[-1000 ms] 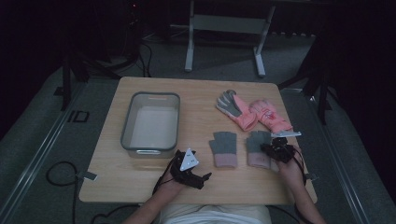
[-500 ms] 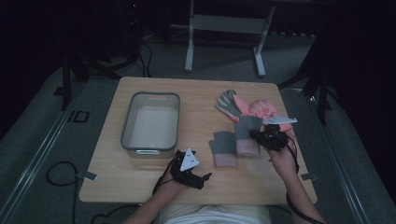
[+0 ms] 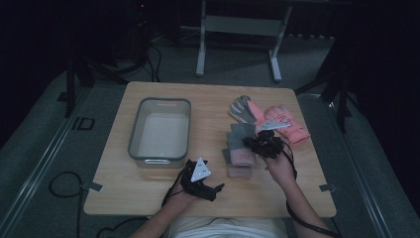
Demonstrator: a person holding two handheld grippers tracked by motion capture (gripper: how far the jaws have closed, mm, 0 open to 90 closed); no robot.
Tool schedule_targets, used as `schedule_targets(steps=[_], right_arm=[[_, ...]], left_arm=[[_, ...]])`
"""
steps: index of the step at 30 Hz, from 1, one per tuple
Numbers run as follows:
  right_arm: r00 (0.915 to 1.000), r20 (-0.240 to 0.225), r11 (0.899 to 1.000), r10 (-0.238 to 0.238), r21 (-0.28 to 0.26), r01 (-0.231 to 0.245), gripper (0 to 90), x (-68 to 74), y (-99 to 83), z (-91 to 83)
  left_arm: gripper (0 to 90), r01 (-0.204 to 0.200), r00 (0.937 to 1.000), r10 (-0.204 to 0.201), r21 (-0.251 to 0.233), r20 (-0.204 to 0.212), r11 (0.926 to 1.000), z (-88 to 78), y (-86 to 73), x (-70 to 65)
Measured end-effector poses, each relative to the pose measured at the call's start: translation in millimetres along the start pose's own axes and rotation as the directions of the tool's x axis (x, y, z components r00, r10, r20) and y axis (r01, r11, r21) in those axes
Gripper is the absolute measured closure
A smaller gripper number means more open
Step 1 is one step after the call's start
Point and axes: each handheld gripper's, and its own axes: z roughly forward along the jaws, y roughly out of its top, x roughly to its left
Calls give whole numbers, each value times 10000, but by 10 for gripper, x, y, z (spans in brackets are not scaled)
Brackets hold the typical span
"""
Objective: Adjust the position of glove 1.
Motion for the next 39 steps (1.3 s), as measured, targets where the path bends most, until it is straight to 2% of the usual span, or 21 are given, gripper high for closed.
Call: schedule_targets(steps=[3,4,15,26,29,39], right_arm=[[10000,-63,9999,11,120,-11,850,14,-38,56],[9998,-162,9995,100,295,-96,849,18,-110,139],[9982,-255,9955,541,798,-519,844,-45,-328,311],[9968,-227,9900,768,1206,-736,833,-91,-414,451],[9974,-232,9894,683,1298,-648,824,-89,-429,485],[9981,-258,9882,558,1441,-515,684,-109,-470,543]], left_arm=[[3,-45,10000,45,27,-14,10000,-2,1,2],[3,-51,10000,51,28,-14,10000,-3,0,-1],[3,-58,10000,58,27,-27,10000,0,0,-3],[4,-52,10000,52,28,-23,10000,-1,0,-2],[4,-41,10000,41,31,-30,10000,-2,0,-1],[3,-166,9997,167,88,-154,9998,0,3,-18]])
